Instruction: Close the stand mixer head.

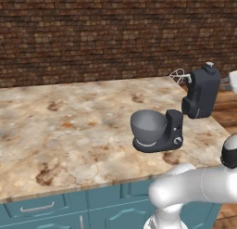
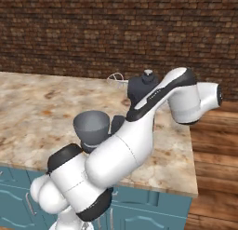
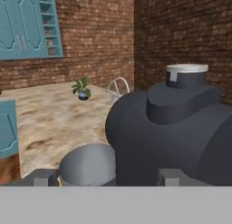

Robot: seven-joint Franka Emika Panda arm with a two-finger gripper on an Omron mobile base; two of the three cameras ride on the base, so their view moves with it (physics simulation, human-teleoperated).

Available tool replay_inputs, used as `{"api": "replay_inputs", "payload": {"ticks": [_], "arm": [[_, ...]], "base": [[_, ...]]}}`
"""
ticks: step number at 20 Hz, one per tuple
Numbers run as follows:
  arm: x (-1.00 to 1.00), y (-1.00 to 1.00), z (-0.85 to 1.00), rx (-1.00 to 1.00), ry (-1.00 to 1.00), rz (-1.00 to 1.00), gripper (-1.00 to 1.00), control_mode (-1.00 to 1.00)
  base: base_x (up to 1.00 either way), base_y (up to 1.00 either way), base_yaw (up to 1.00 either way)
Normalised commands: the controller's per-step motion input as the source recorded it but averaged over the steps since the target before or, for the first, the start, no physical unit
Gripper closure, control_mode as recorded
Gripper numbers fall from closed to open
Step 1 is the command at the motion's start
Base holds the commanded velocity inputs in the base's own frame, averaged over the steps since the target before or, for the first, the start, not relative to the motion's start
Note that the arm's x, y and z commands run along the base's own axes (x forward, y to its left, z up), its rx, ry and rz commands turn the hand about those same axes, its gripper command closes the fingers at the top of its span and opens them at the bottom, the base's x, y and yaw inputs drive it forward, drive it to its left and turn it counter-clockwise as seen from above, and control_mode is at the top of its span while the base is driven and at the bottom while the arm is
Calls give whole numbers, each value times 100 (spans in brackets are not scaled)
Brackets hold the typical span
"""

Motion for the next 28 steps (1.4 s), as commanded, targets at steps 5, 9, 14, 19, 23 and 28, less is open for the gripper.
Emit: {"api": "replay_inputs", "payload": {"ticks": [5, 9, 14, 19, 23, 28], "arm": [[73, 41, -58, -3, -27, 24, -100, -100], [100, 100, -100, -3, -23, 27, -100, -100], [100, 100, -100, -13, -24, 22, -100, -100], [100, 100, -100, -13, -16, 10, -100, -100], [100, 100, -100, -15, -19, 11, -100, -100], [100, 100, -100, -17, -18, 16, -100, -100]], "base": [[0, 0, 0], [0, 0, 0], [0, 0, 0], [0, 0, 0], [0, 0, 0], [0, 0, 0]]}}
